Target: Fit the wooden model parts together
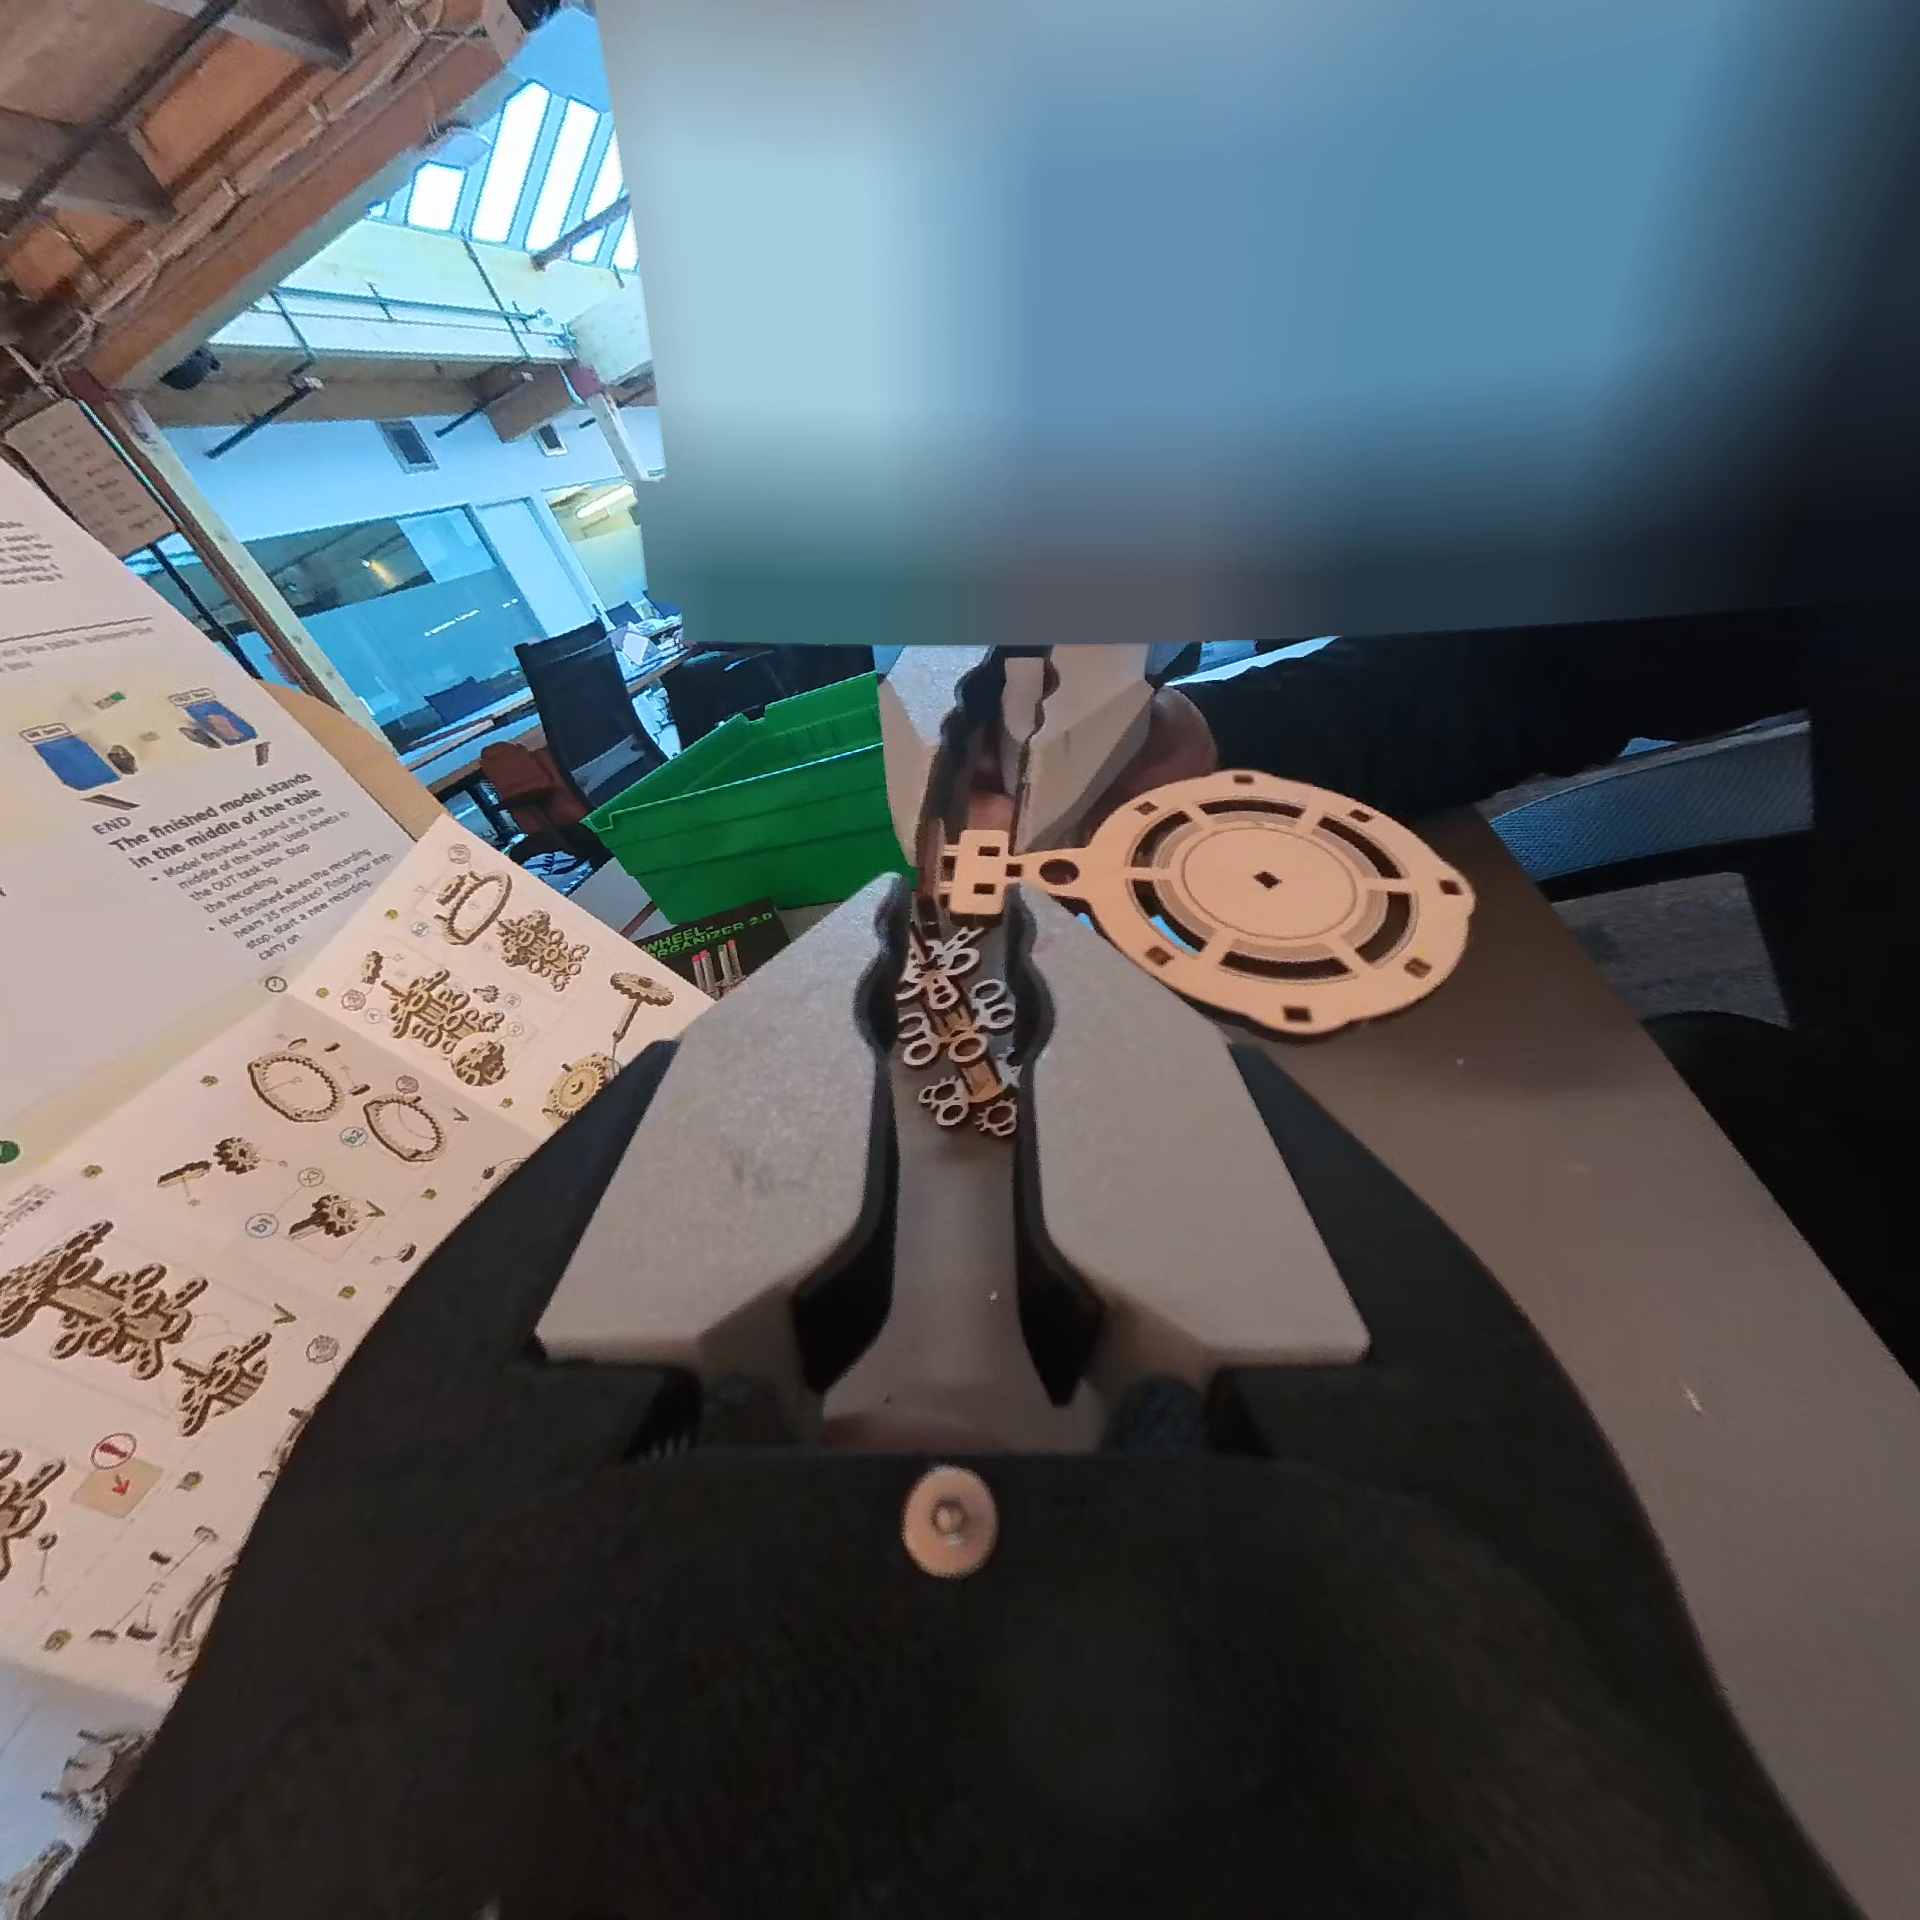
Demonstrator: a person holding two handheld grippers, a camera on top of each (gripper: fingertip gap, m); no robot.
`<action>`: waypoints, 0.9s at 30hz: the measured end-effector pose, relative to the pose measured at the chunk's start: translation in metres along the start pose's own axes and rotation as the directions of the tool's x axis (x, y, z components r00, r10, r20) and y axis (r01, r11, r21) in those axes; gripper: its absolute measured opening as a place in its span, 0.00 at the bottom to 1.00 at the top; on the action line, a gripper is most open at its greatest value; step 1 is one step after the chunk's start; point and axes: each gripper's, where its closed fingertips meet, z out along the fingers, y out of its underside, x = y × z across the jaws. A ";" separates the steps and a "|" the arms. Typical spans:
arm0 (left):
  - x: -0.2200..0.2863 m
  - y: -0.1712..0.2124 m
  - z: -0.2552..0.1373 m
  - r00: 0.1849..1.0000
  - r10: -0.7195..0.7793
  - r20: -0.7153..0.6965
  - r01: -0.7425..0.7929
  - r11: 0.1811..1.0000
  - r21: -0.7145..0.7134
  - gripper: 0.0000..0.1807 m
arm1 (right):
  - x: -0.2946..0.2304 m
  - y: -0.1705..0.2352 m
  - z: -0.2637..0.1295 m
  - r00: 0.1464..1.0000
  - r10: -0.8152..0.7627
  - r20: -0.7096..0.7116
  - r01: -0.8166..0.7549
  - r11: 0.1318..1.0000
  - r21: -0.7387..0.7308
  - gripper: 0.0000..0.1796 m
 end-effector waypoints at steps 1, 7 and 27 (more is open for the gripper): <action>0.000 0.000 0.000 1.000 0.000 -0.001 0.000 1.000 -0.002 0.07 | 0.000 0.000 0.000 1.000 0.001 0.000 -0.001 1.000 -0.001 0.07; -0.001 0.000 0.000 1.000 -0.011 0.004 0.011 1.000 0.001 0.09 | 0.000 -0.001 0.000 1.000 -0.002 -0.001 0.002 1.000 0.002 0.07; 0.000 0.001 0.000 0.999 0.030 0.013 -0.030 1.000 -0.001 0.07 | 0.000 0.001 0.000 1.000 0.011 0.000 -0.011 1.000 0.004 0.07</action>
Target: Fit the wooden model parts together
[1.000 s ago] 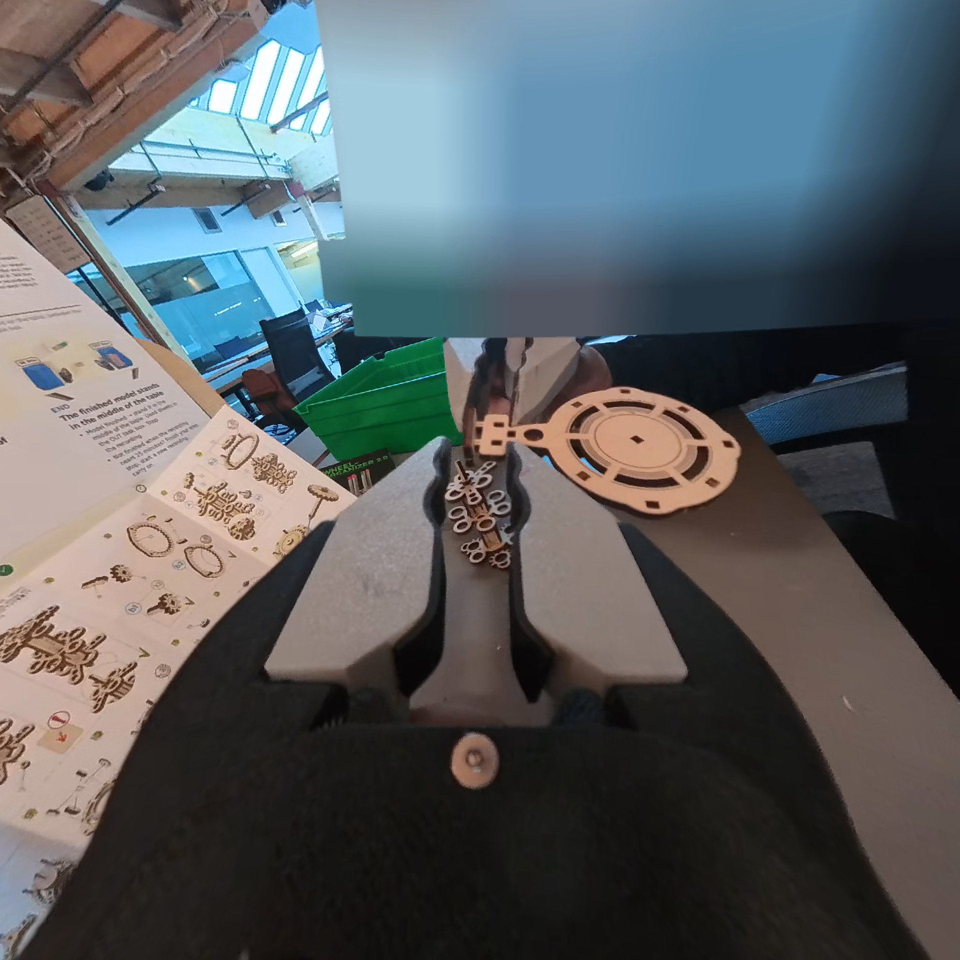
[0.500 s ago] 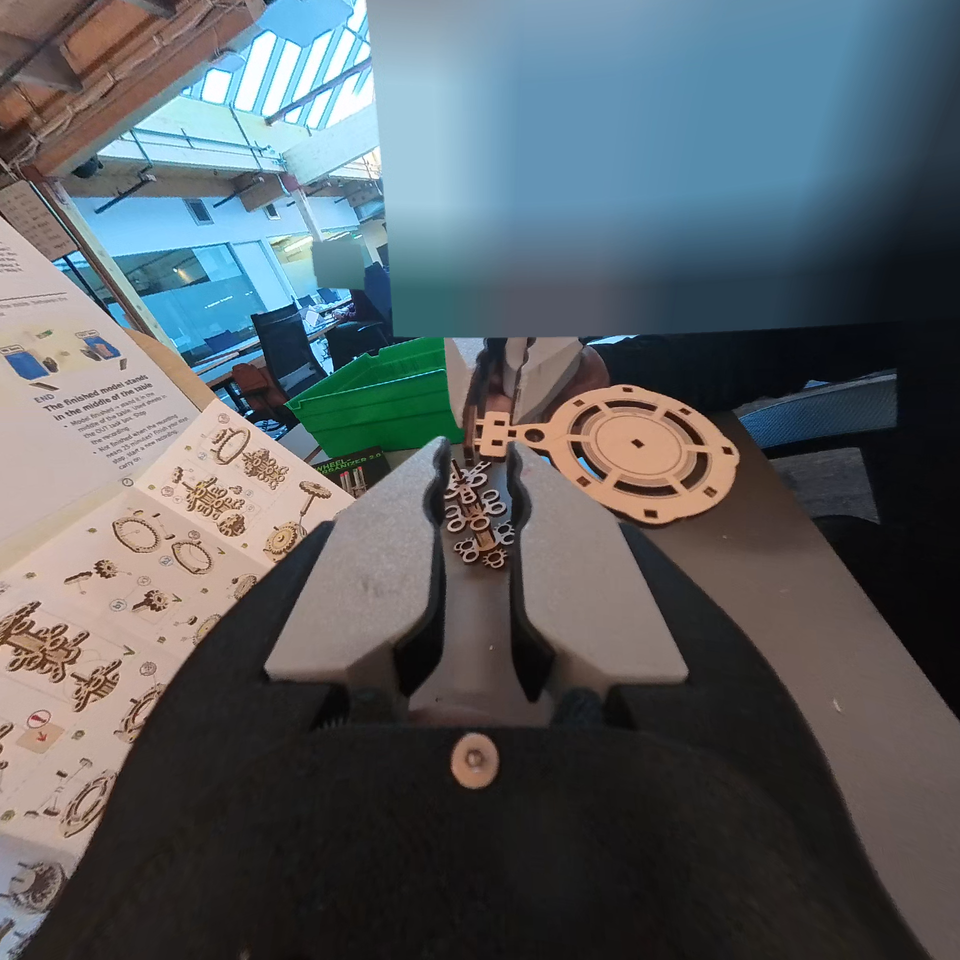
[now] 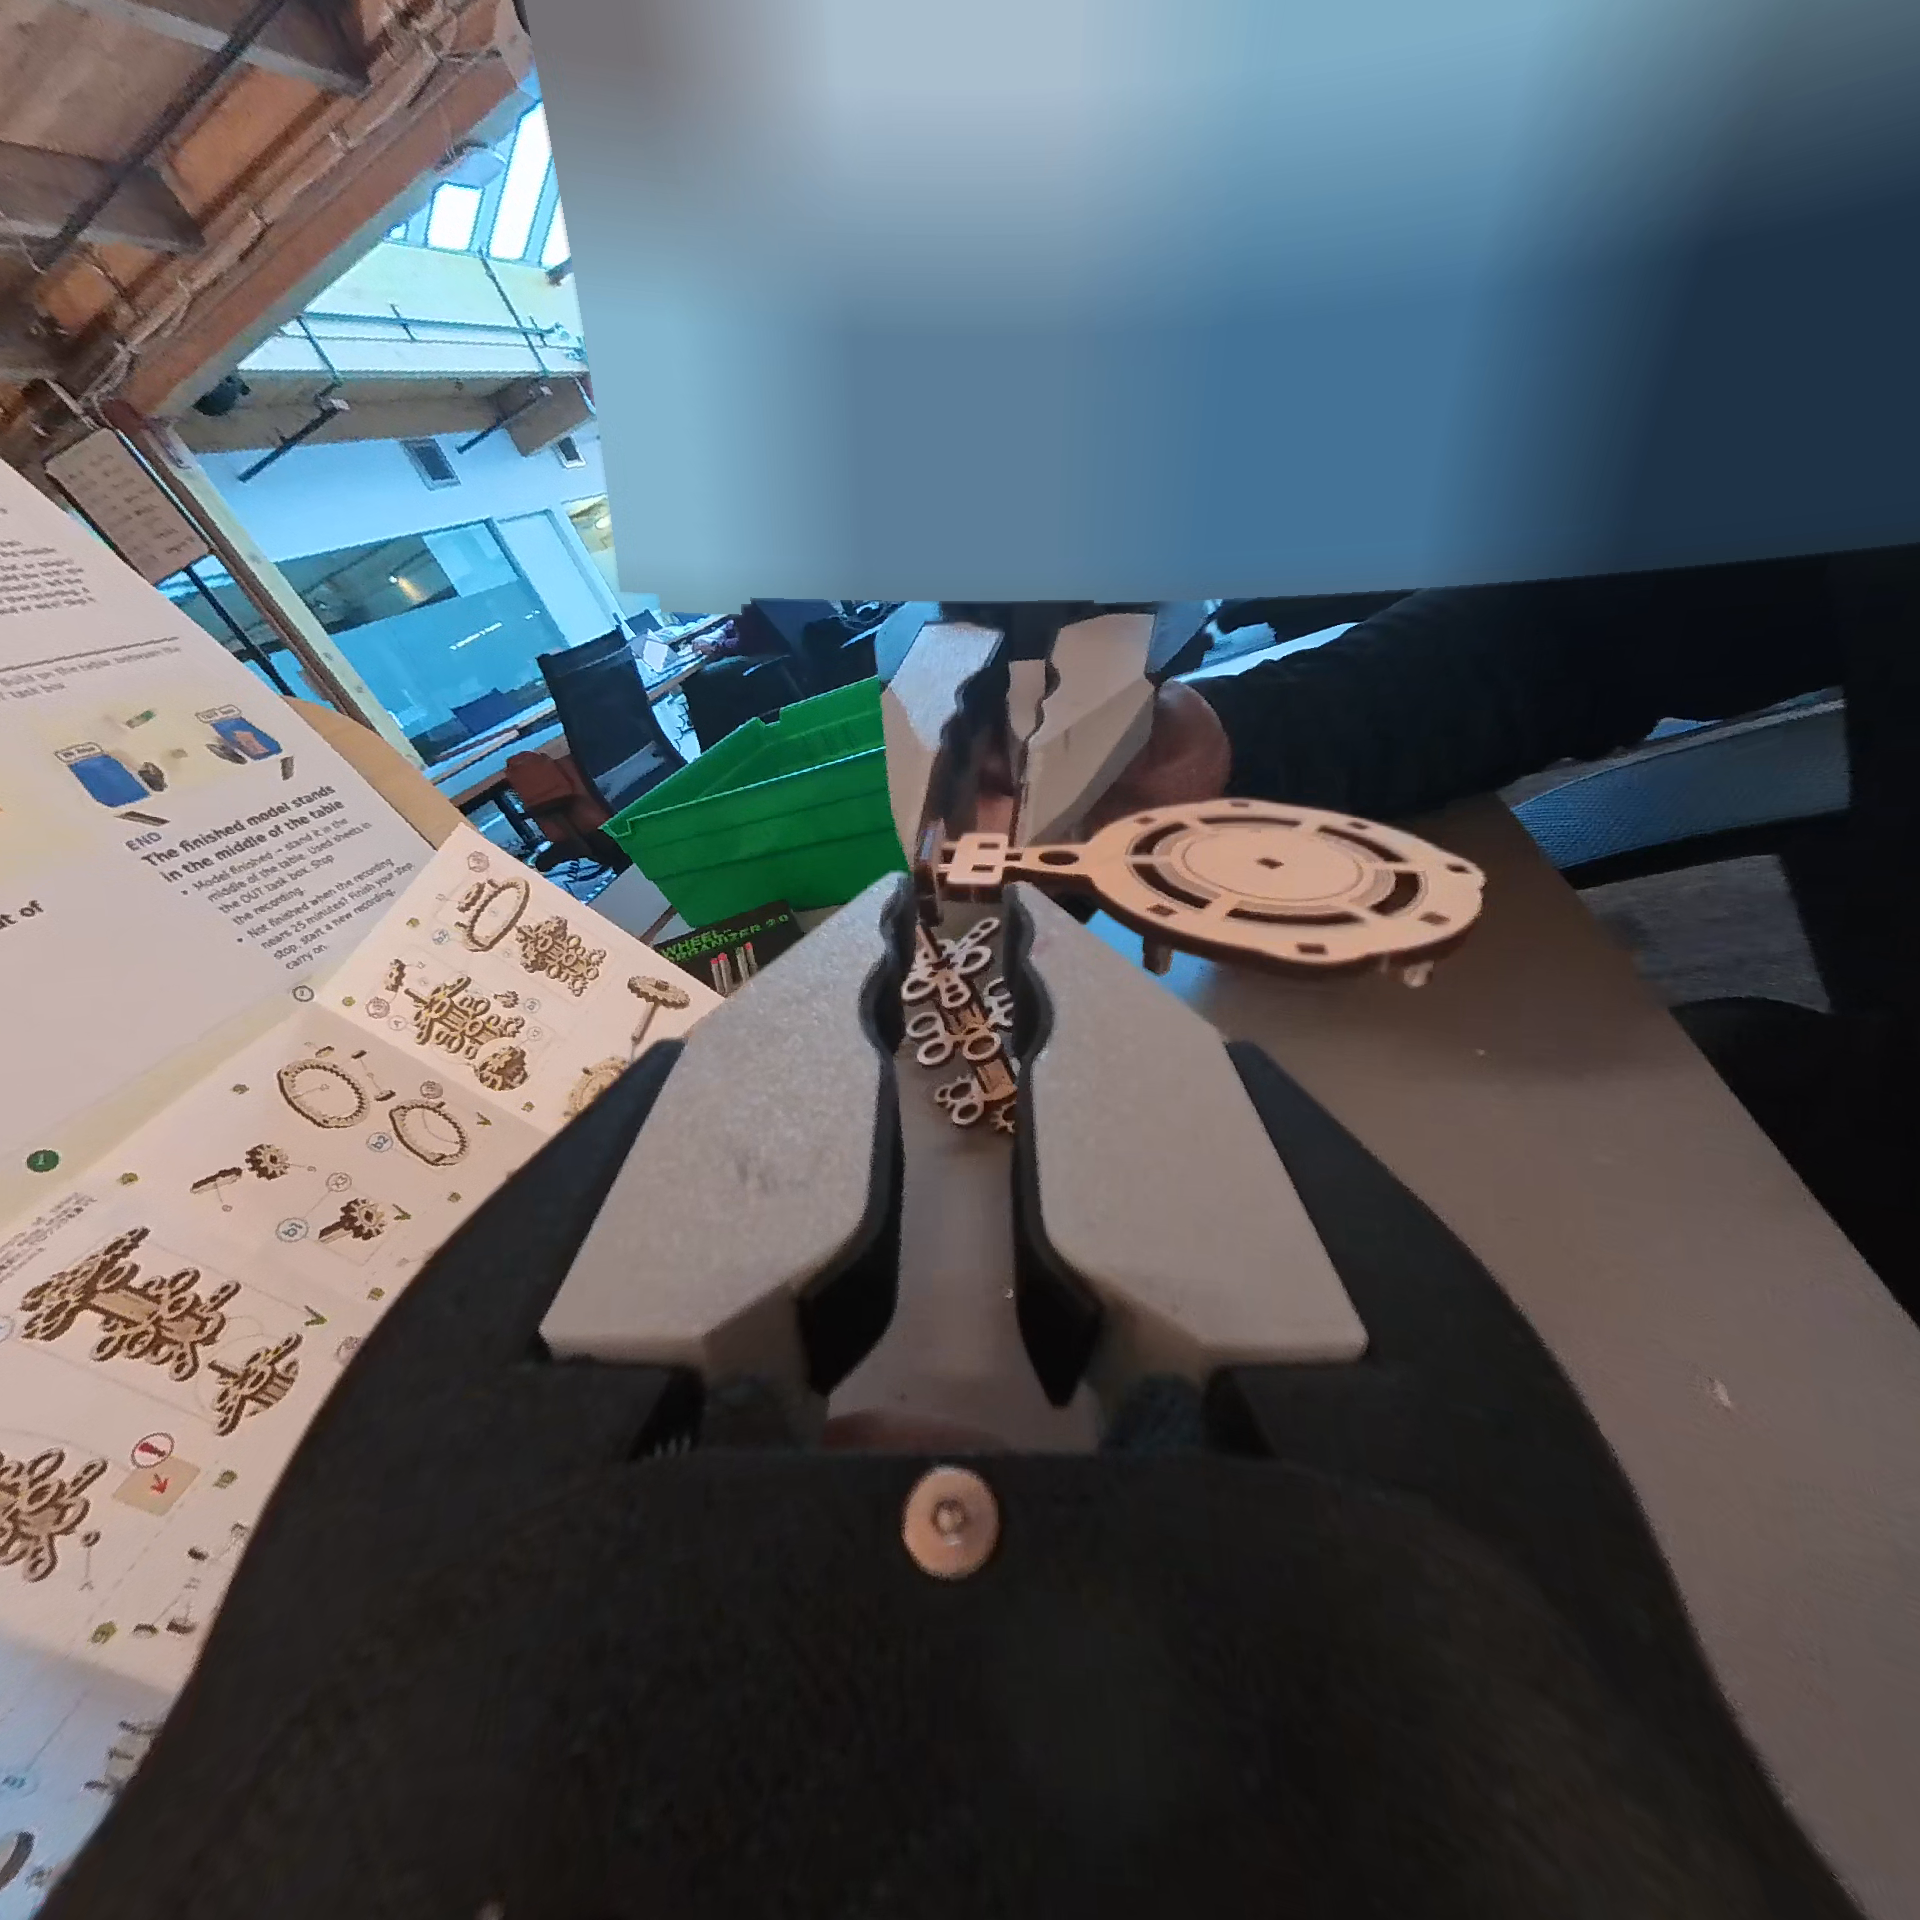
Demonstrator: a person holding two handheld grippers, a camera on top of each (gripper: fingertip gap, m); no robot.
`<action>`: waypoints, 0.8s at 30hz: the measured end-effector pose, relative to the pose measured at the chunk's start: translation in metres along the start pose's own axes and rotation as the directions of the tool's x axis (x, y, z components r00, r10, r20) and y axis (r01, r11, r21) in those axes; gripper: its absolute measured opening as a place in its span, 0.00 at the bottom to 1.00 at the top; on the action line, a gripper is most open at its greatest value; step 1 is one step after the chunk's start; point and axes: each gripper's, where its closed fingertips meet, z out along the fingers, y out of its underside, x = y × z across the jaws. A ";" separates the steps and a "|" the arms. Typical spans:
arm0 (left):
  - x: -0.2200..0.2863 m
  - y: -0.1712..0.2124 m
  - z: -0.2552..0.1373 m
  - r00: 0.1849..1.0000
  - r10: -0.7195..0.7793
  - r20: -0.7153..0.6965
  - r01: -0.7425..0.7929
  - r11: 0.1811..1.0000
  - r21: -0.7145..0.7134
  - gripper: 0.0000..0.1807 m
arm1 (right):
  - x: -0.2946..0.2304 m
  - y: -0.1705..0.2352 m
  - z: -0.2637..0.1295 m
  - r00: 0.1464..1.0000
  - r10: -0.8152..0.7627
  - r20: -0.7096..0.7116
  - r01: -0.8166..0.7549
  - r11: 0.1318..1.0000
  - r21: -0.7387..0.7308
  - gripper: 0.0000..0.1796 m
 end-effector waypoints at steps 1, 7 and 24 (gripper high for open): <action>0.001 -0.001 0.000 1.000 0.003 -0.005 -0.003 1.000 0.002 0.07 | -0.001 0.001 0.000 1.000 -0.004 0.001 0.004 1.000 -0.005 0.07; 0.002 0.003 -0.001 1.000 0.010 -0.026 -0.010 0.999 -0.035 0.07 | -0.002 0.005 0.001 0.999 -0.051 -0.015 0.050 0.997 -0.056 0.07; 0.000 0.021 -0.003 0.995 -0.096 -0.037 0.091 0.988 -0.121 0.05 | 0.002 0.023 0.003 0.997 -0.065 -0.044 0.056 0.982 -0.182 0.05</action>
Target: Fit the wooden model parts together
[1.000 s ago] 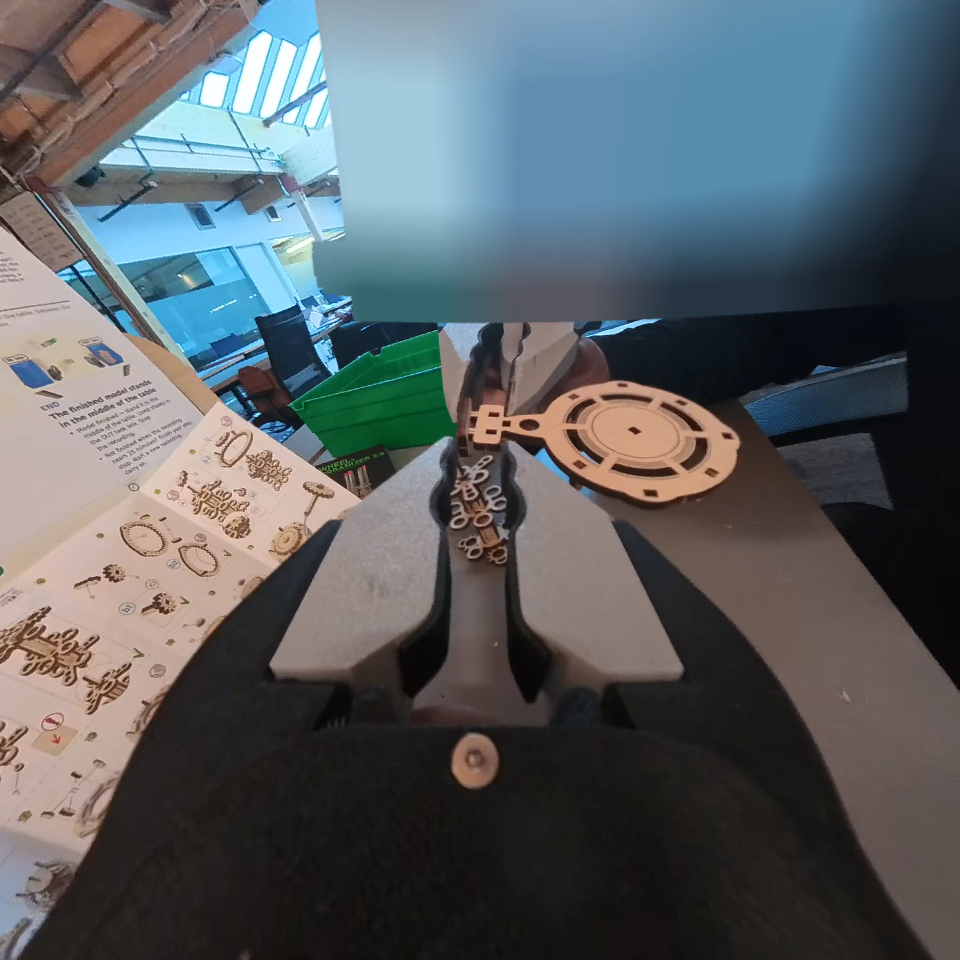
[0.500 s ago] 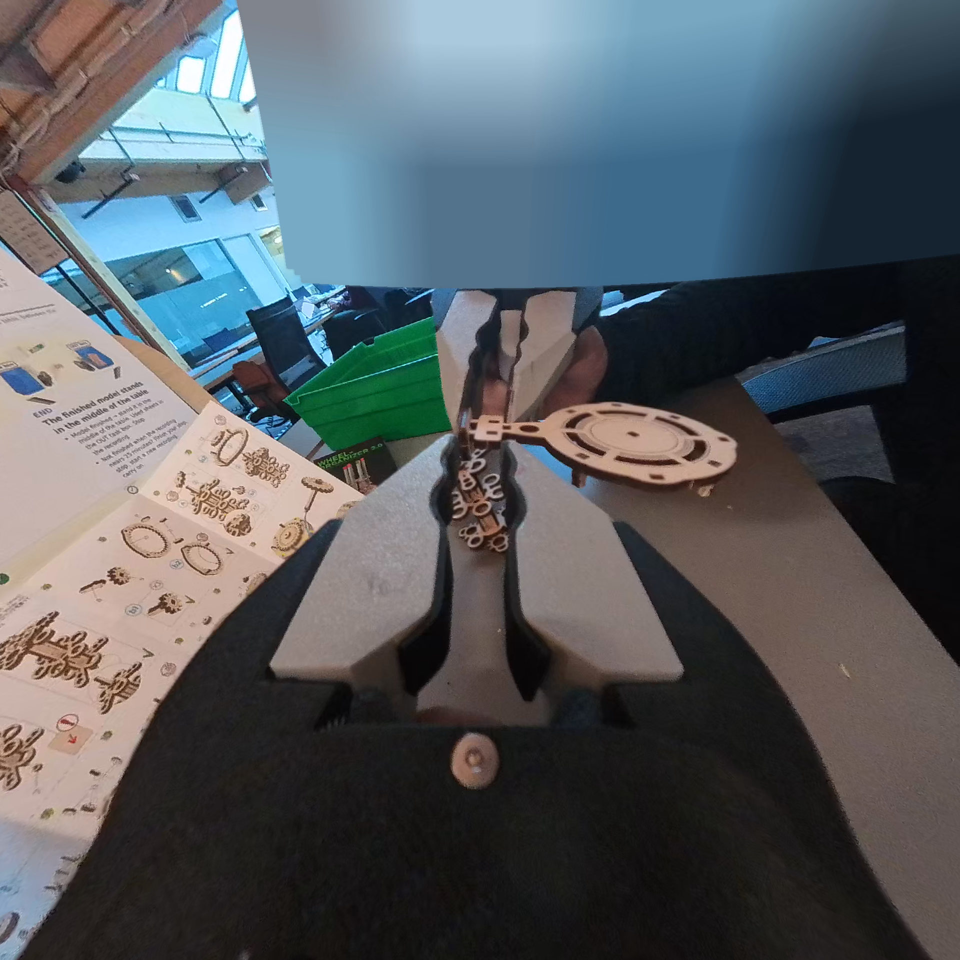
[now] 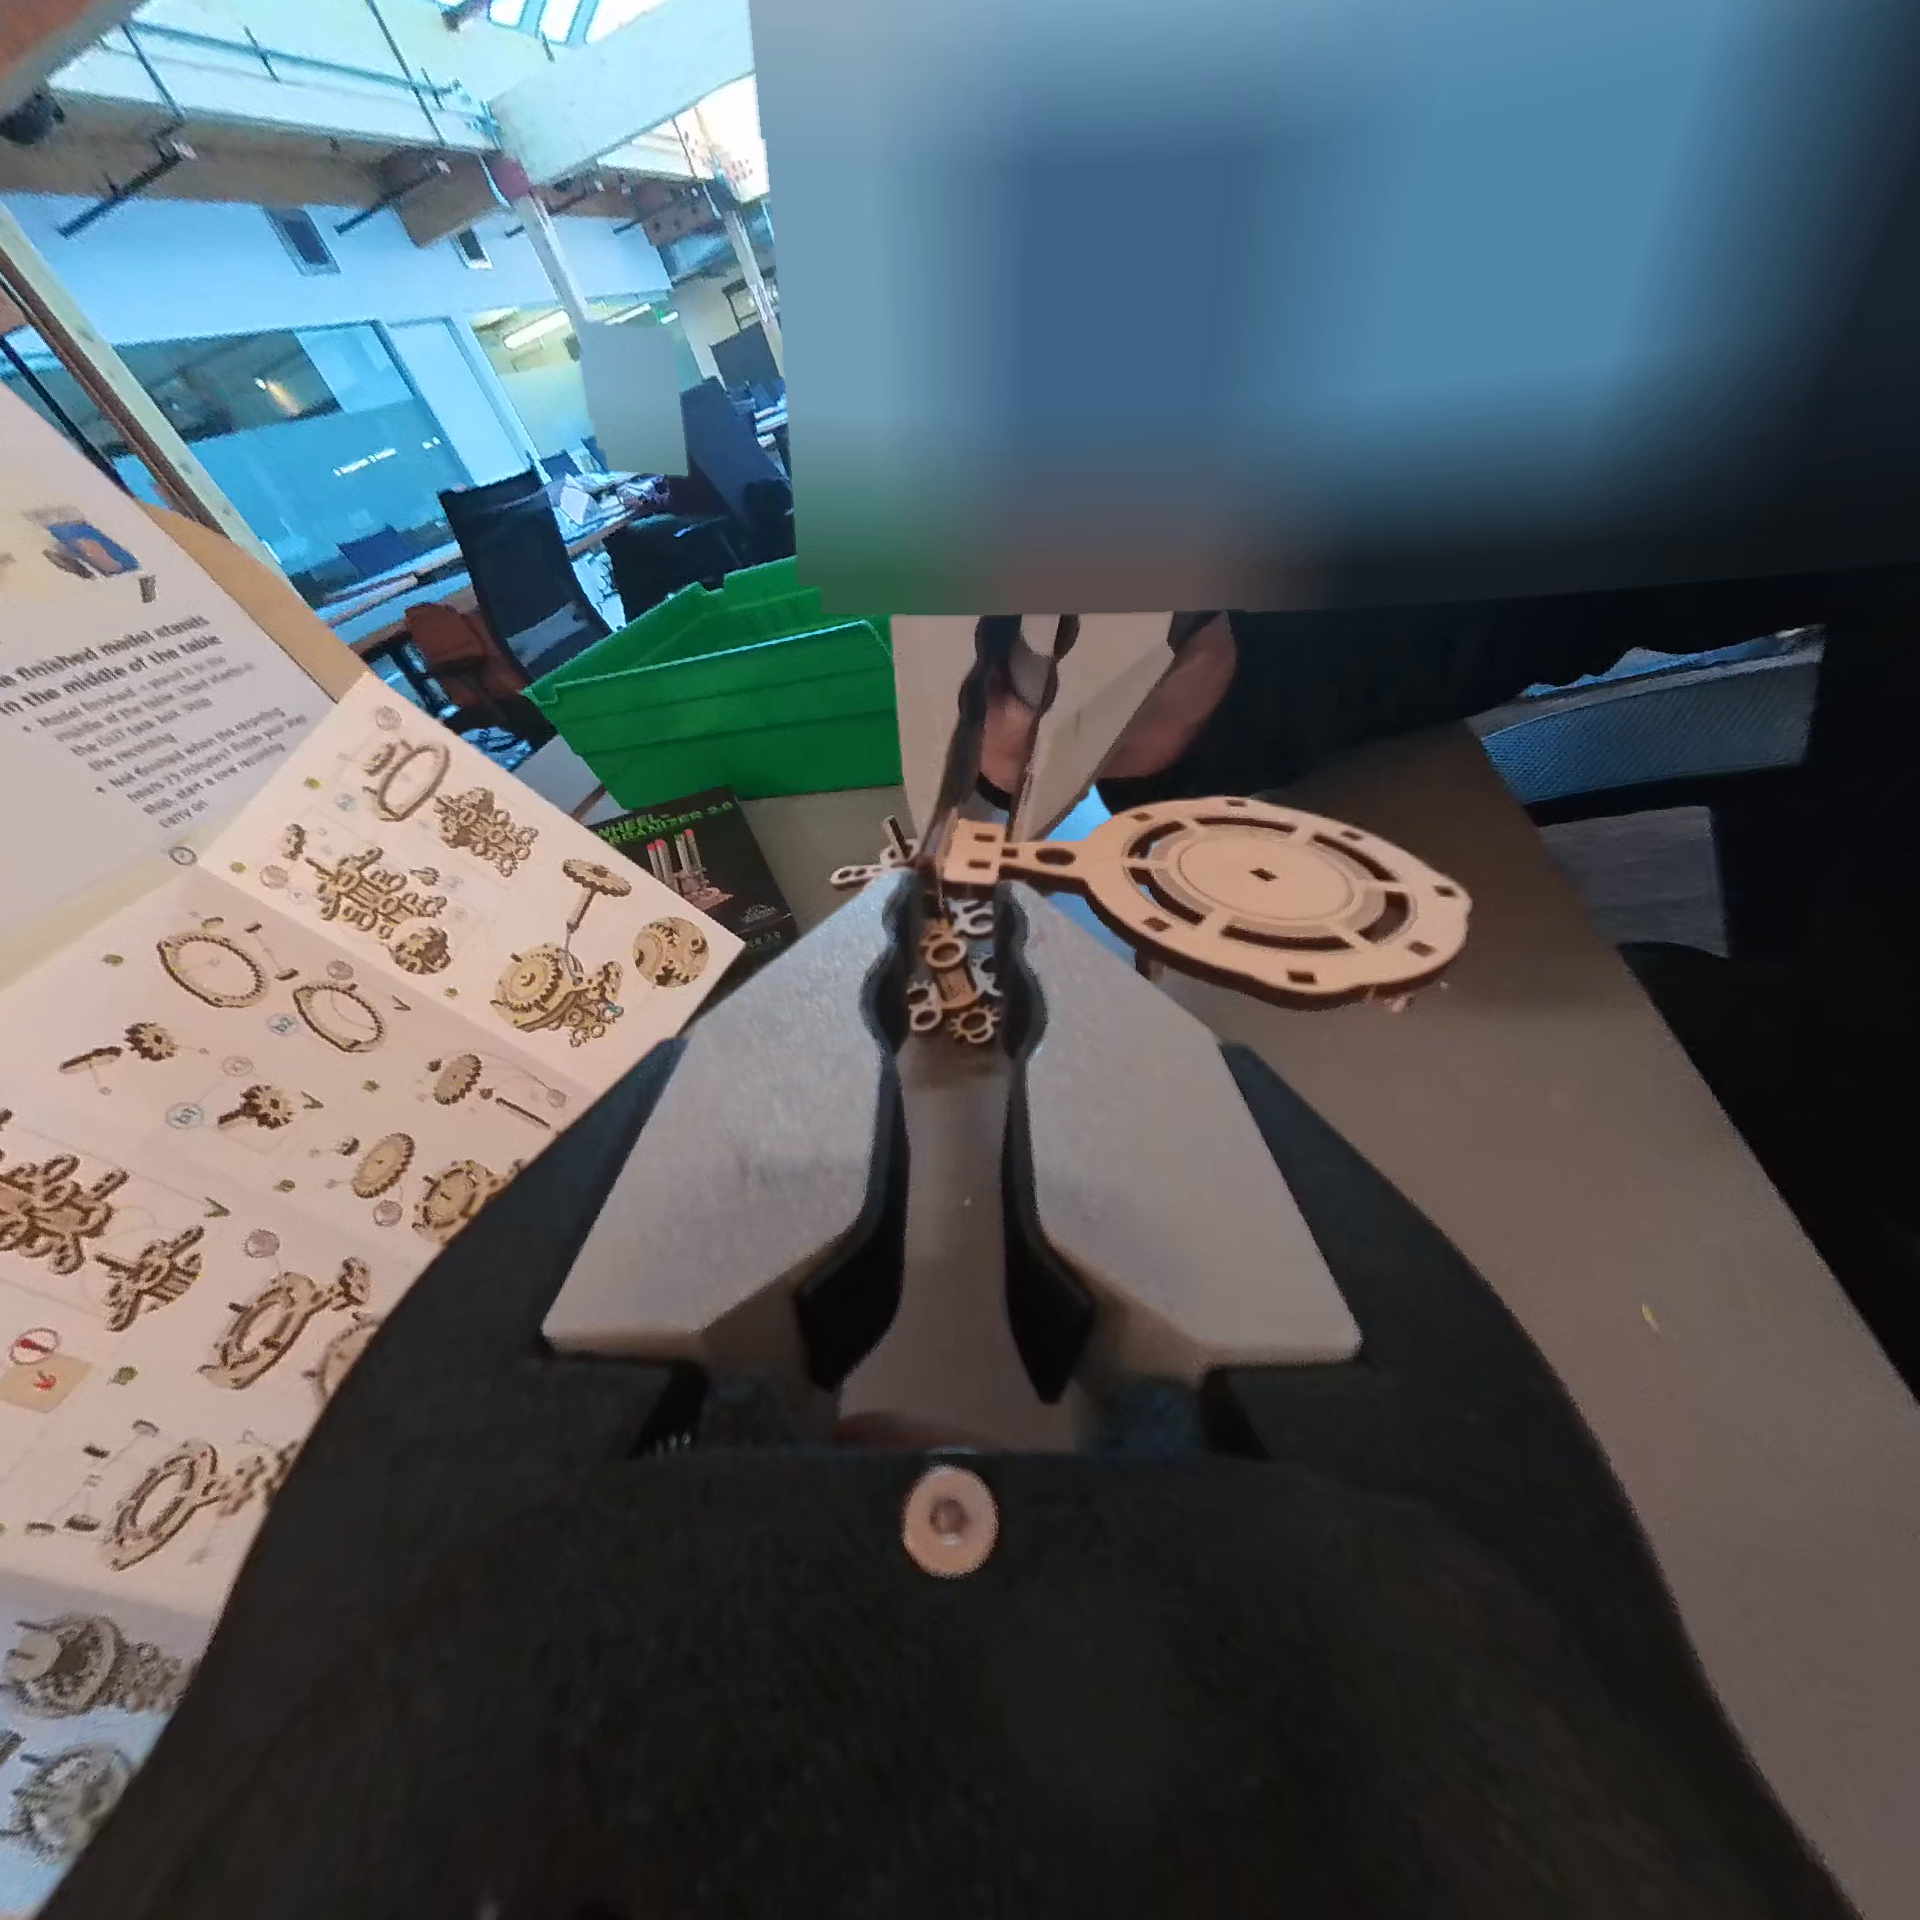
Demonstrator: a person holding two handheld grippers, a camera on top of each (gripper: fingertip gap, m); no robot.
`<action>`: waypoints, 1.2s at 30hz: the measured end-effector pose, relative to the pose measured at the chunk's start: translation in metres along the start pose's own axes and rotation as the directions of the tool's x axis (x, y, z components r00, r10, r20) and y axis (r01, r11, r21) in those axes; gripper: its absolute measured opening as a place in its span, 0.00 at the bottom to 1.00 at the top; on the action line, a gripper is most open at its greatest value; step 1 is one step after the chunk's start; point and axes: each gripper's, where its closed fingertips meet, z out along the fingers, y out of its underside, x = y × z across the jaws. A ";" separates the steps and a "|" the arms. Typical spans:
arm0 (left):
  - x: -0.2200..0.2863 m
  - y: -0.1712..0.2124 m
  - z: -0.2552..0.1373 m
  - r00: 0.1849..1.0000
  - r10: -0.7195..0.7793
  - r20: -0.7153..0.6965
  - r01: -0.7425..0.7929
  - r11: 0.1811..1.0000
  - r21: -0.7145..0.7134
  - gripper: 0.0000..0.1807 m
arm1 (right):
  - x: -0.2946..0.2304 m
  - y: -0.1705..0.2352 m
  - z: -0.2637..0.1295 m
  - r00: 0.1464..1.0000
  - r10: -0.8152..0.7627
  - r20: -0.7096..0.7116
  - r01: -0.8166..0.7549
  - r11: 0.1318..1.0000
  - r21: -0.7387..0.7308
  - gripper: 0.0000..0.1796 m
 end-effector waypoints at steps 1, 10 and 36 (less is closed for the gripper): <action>-0.001 0.000 0.000 1.000 -0.007 0.001 0.007 1.000 0.005 0.05 | 0.001 0.000 0.000 1.000 0.006 -0.001 -0.006 1.000 -0.001 0.05; -0.003 0.007 0.004 0.999 0.023 0.026 -0.022 0.999 -0.032 0.05 | 0.003 0.008 0.002 0.993 0.103 0.055 -0.104 0.995 0.007 0.05; -0.009 0.025 0.013 0.989 0.116 0.091 -0.108 0.991 -0.083 0.08 | 0.006 0.030 0.004 0.999 0.046 0.019 -0.044 0.993 -0.113 0.06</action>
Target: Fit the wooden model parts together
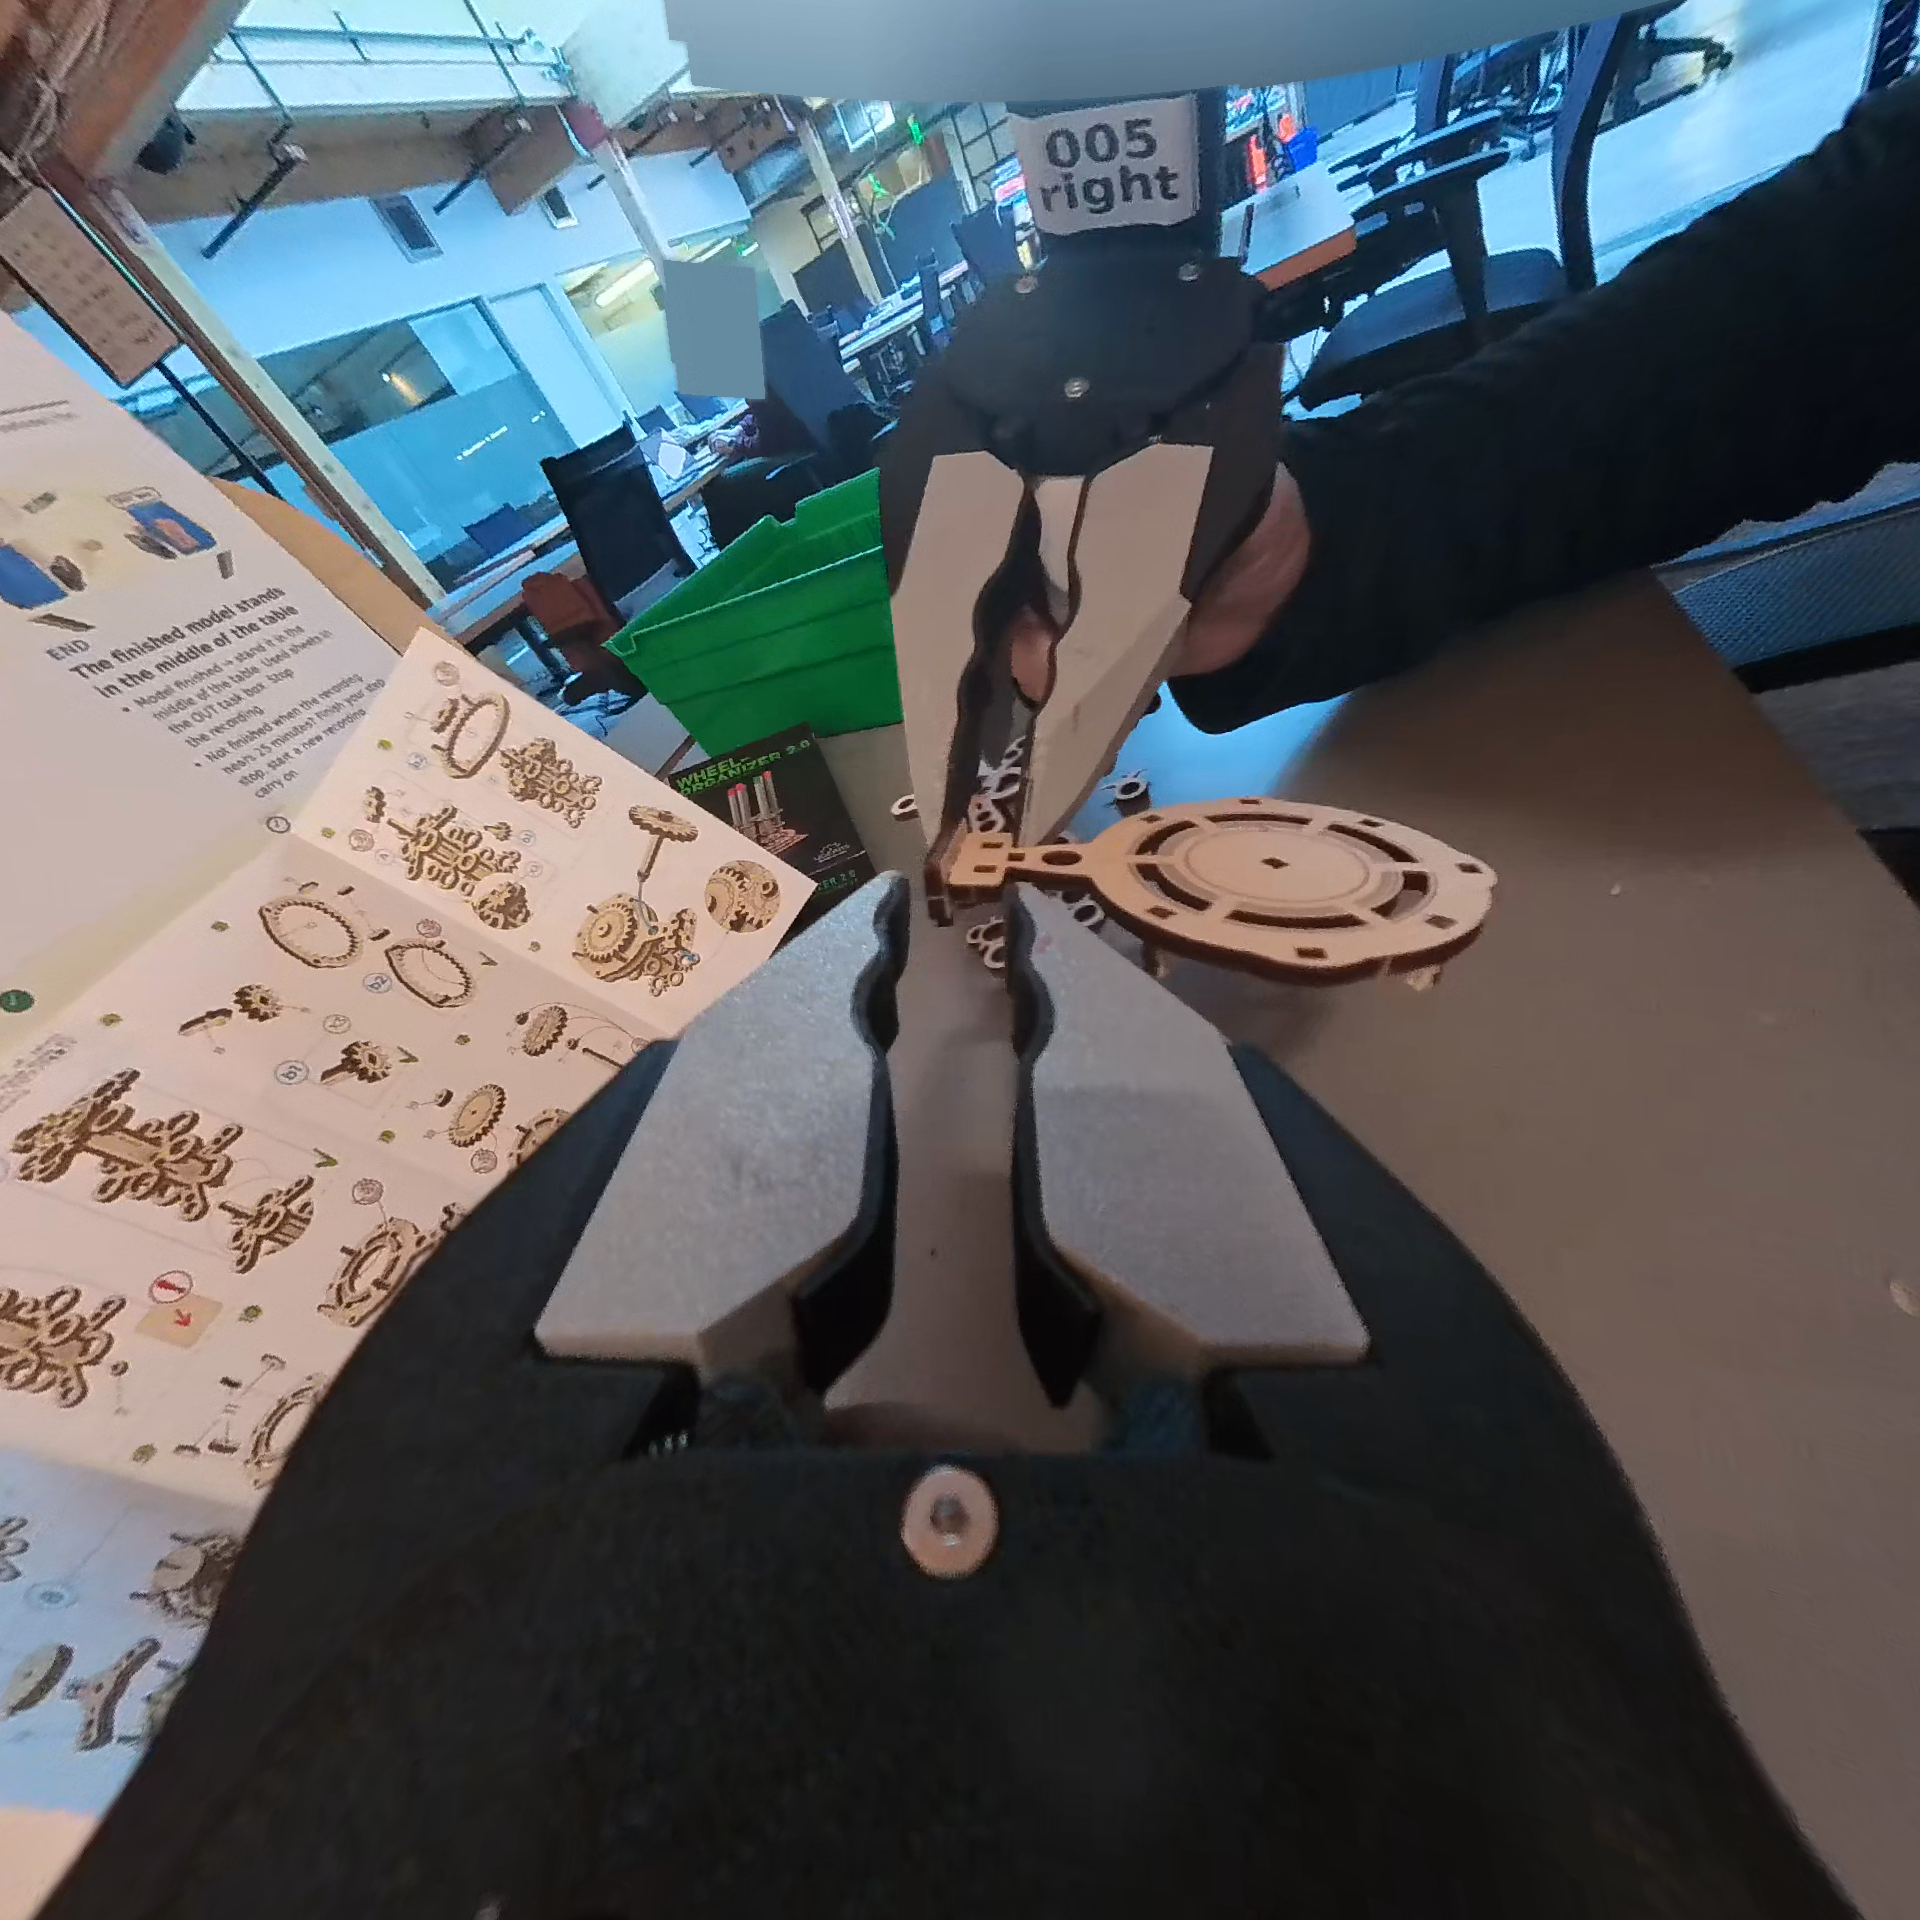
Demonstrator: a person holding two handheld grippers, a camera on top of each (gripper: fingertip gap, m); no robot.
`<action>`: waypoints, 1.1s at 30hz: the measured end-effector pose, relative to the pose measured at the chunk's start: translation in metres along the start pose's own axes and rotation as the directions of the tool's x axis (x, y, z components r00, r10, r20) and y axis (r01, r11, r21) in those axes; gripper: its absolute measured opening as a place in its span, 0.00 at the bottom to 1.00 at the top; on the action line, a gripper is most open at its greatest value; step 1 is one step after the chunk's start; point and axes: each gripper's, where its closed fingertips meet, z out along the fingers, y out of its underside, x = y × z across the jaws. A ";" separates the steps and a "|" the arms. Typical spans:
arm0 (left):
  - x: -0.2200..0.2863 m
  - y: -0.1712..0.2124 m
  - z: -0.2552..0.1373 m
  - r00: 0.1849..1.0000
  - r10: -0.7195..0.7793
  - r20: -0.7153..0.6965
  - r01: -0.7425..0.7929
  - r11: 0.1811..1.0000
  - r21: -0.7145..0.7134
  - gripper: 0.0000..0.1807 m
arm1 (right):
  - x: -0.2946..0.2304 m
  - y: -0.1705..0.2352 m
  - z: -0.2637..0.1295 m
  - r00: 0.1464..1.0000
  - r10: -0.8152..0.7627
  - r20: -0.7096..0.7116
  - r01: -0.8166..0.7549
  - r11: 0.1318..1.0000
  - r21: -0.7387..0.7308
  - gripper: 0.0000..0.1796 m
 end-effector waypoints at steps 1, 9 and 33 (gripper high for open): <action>0.000 0.000 0.000 1.000 -0.004 -0.005 0.004 1.000 -0.001 0.08 | 0.000 0.001 0.000 1.000 0.006 0.007 -0.006 1.000 0.000 0.06; 0.007 0.006 0.003 0.998 0.047 -0.032 -0.049 0.997 -0.054 0.06 | -0.004 0.013 0.005 0.995 0.075 0.061 -0.072 0.996 -0.049 0.05; 0.010 0.022 0.010 0.999 0.018 -0.027 -0.021 0.993 -0.114 0.08 | -0.003 0.034 0.010 0.992 0.115 0.054 -0.104 0.980 -0.167 0.05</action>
